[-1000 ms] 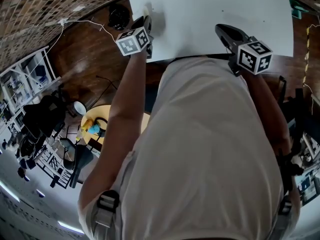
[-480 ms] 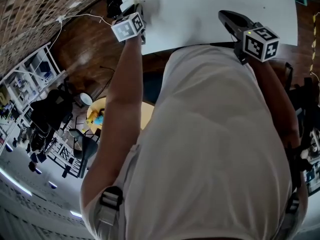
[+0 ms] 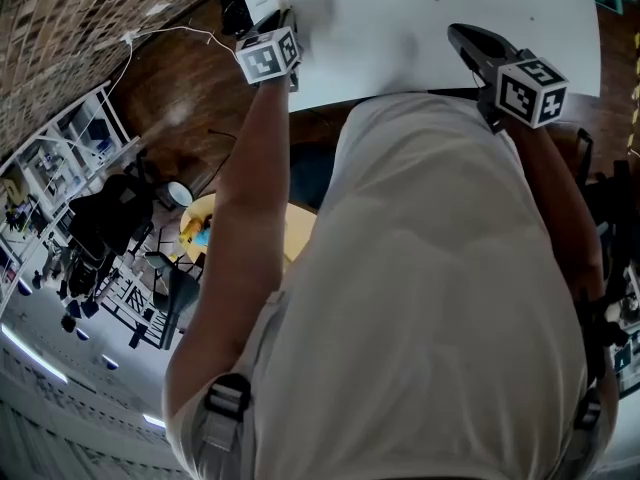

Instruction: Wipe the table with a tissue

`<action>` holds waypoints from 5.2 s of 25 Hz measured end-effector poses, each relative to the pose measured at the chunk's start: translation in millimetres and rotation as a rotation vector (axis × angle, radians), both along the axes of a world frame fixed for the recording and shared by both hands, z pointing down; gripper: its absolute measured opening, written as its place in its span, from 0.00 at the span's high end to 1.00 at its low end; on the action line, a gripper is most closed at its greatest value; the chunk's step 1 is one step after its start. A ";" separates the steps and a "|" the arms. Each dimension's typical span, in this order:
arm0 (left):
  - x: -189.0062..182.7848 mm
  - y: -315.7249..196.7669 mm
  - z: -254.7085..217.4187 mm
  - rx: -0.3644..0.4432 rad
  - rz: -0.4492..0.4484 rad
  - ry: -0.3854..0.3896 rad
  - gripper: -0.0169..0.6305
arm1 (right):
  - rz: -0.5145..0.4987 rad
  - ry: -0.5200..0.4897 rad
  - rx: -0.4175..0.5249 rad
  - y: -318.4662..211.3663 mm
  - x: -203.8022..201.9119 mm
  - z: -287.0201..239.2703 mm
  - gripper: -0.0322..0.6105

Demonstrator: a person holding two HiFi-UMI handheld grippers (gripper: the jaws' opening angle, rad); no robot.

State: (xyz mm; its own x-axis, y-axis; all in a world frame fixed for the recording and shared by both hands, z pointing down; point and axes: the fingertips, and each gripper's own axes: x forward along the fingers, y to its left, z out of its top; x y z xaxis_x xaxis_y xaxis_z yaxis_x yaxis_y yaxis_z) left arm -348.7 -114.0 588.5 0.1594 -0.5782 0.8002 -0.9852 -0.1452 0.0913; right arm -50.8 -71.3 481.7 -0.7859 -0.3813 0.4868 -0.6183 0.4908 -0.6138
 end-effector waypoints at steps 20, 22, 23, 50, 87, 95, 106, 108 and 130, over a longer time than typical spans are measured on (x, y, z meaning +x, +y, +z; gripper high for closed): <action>113.0 32.1 6.7 -0.003 0.234 0.215 0.86 | 0.010 -0.032 -0.011 -9.1 -4.3 -0.9 0.94; 114.9 33.9 2.2 0.034 0.192 0.254 0.86 | 0.012 -0.043 -0.011 -11.4 -5.8 -3.7 0.94; 111.8 33.1 -1.5 0.055 0.150 0.277 0.86 | 0.010 -0.047 -0.009 -11.9 -6.8 -5.2 0.94; -22.2 -27.6 -9.2 0.130 -0.154 0.128 0.86 | -0.047 -0.091 0.044 -23.2 -34.9 -22.2 0.94; -0.3 -110.7 -3.4 -0.018 0.230 -0.089 0.86 | 0.079 -0.041 -0.013 -10.7 -0.2 -8.4 0.94; 19.4 -106.4 11.4 -0.083 0.340 -0.094 0.86 | 0.077 -0.045 -0.007 -10.4 -0.9 -11.3 0.94; 76.3 -64.1 4.2 -0.133 0.457 -0.056 0.86 | 0.025 -0.014 0.042 0.7 -15.4 -15.1 0.94; 87.8 -51.5 -1.4 -0.135 0.472 -0.031 0.86 | 0.016 -0.015 0.049 4.5 -20.0 -17.2 0.94; 93.6 54.2 -53.3 0.137 0.229 0.419 0.86 | 0.019 0.034 0.118 46.1 -56.2 -30.0 0.94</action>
